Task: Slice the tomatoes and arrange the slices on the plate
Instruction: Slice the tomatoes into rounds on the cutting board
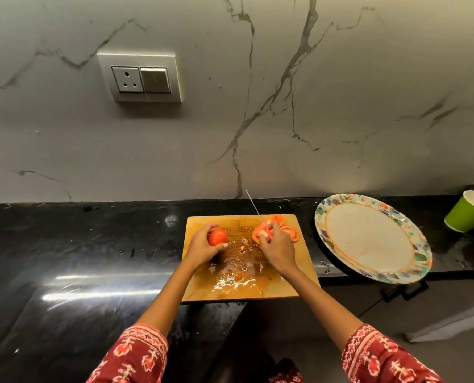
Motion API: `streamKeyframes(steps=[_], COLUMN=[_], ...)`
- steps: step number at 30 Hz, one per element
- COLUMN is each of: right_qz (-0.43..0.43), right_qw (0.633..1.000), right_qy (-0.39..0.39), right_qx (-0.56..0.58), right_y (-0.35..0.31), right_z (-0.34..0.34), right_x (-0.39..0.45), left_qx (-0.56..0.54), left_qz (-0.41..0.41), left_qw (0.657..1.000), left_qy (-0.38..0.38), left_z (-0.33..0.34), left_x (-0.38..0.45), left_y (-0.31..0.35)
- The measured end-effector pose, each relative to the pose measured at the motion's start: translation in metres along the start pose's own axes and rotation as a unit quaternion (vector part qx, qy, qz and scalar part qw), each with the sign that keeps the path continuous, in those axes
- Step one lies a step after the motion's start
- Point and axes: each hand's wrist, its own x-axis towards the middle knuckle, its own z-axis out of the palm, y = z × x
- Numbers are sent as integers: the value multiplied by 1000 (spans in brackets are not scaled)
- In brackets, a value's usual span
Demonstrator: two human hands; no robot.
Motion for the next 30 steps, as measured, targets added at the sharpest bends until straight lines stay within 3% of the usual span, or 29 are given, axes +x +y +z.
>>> streamKeyframes(steps=[3, 5, 8, 10, 13, 15, 18, 20, 24, 26, 30], right_qz=[-15, -17, -20, -25, -26, -17, -7, -5, 4, 5, 7], right_qw=[999, 997, 995, 995, 995, 994, 995, 995, 994, 993, 993], right_qy=[-12, -34, -60, -67, -63, -64, -66, -70, -81, -83, -81], right_qx=[37, 71, 80, 75, 78, 82, 75, 67, 73, 79, 89], right_y=[-5, -7, -10, -10, -7, -6, -7, -11, -17, -18, -20], right_z=[-3, -1, 1, 0, -1, -1, 1, 3, 7, 6, 2], right_x=[-8, -13, -20, -23, -25, -24, -23, -21, -18, -17, -17], left_qx=[-98, -106, 66, 212, 264, 292, 330, 353, 365, 358, 360], left_qz=[5, 17, 30, 5, -64, -73, -56, -30, 34, 25, -12], left_qw=[995, 994, 997, 977, 959, 953, 931, 909, 902, 904, 917], left_qy=[15, 26, 25, 35, 76, 28, -146, -220, -226, -233, -174], left_z=[8, 10, 12, 17, 20, 14, 0, 0, 0, -2, -1], left_x=[-14, -20, -25, -29, -34, -34, -30, -27, -25, -25, -28], left_y=[8, 10, 8, 5, 9, 14, 27, 29, 28, 32, 29])
